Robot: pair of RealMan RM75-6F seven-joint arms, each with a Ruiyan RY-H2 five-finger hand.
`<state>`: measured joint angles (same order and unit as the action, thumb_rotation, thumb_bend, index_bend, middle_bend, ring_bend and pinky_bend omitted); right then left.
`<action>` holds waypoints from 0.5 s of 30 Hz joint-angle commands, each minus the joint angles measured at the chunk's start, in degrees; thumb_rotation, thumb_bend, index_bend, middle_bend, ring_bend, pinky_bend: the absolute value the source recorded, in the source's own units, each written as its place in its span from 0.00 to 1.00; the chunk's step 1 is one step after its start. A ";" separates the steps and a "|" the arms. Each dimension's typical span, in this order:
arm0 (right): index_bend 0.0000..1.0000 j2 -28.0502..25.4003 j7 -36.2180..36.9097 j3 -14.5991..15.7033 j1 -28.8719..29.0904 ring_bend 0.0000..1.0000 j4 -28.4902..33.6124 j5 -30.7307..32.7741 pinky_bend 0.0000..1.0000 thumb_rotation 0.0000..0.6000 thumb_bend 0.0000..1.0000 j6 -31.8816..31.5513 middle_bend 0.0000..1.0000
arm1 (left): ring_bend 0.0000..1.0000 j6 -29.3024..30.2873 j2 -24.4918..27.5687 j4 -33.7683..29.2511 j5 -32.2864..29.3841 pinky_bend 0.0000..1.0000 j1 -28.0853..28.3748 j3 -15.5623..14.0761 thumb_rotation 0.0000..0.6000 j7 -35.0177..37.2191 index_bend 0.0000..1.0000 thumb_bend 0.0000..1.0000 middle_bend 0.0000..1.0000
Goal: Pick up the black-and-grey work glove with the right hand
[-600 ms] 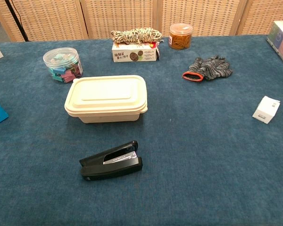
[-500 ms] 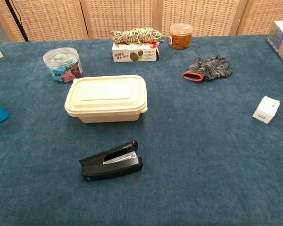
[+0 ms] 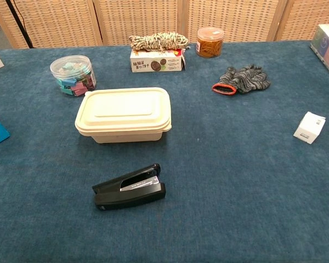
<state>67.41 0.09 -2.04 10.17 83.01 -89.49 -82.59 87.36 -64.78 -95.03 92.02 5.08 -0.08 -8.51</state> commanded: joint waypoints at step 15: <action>0.03 2.07 15.49 -5.86 25.24 0.00 -10.62 0.94 0.00 1.00 0.00 30.70 0.00 | 0.00 -5.63 -2.71 0.31 -6.12 0.00 2.96 2.58 1.00 -4.66 0.00 0.18 0.00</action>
<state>67.23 11.72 -6.23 31.51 74.66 -91.06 -56.67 82.37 -67.20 -94.83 86.63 7.69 2.16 -12.68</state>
